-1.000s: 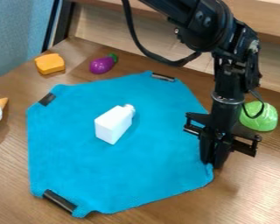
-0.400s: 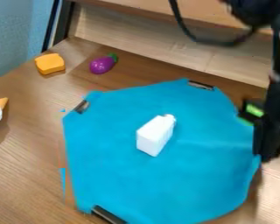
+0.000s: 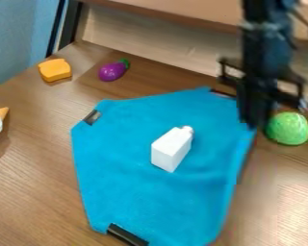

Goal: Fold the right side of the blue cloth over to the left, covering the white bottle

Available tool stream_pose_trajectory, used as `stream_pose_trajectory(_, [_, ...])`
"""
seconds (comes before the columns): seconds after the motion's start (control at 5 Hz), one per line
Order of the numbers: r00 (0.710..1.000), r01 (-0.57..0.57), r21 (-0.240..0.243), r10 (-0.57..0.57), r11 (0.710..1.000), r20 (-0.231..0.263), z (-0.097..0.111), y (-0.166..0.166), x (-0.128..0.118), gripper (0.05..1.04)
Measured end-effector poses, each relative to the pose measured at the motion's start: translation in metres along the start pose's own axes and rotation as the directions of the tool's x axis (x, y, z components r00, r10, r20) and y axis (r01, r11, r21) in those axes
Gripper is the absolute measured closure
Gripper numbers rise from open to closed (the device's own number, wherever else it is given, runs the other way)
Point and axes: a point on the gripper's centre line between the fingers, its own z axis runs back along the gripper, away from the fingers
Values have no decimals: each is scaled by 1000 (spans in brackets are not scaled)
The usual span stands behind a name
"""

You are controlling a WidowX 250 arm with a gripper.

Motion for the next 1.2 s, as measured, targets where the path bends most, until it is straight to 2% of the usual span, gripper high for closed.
stream_pose_trajectory(0.2, [996,-91,-15,92,996,19,16,33,-19,1025])
stream_pose_trajectory(0.4, [985,-171,-33,172,985,12,28,65,-42,1025])
stream_pose_trajectory(0.8, [978,-210,-29,210,977,-15,30,118,-68,1025])
stream_pose_trajectory(1.0, [987,-136,23,138,990,-87,10,144,-71,1025])
stream_pose_trajectory(1.2, [990,-21,100,35,995,-137,-6,166,-67,1025])
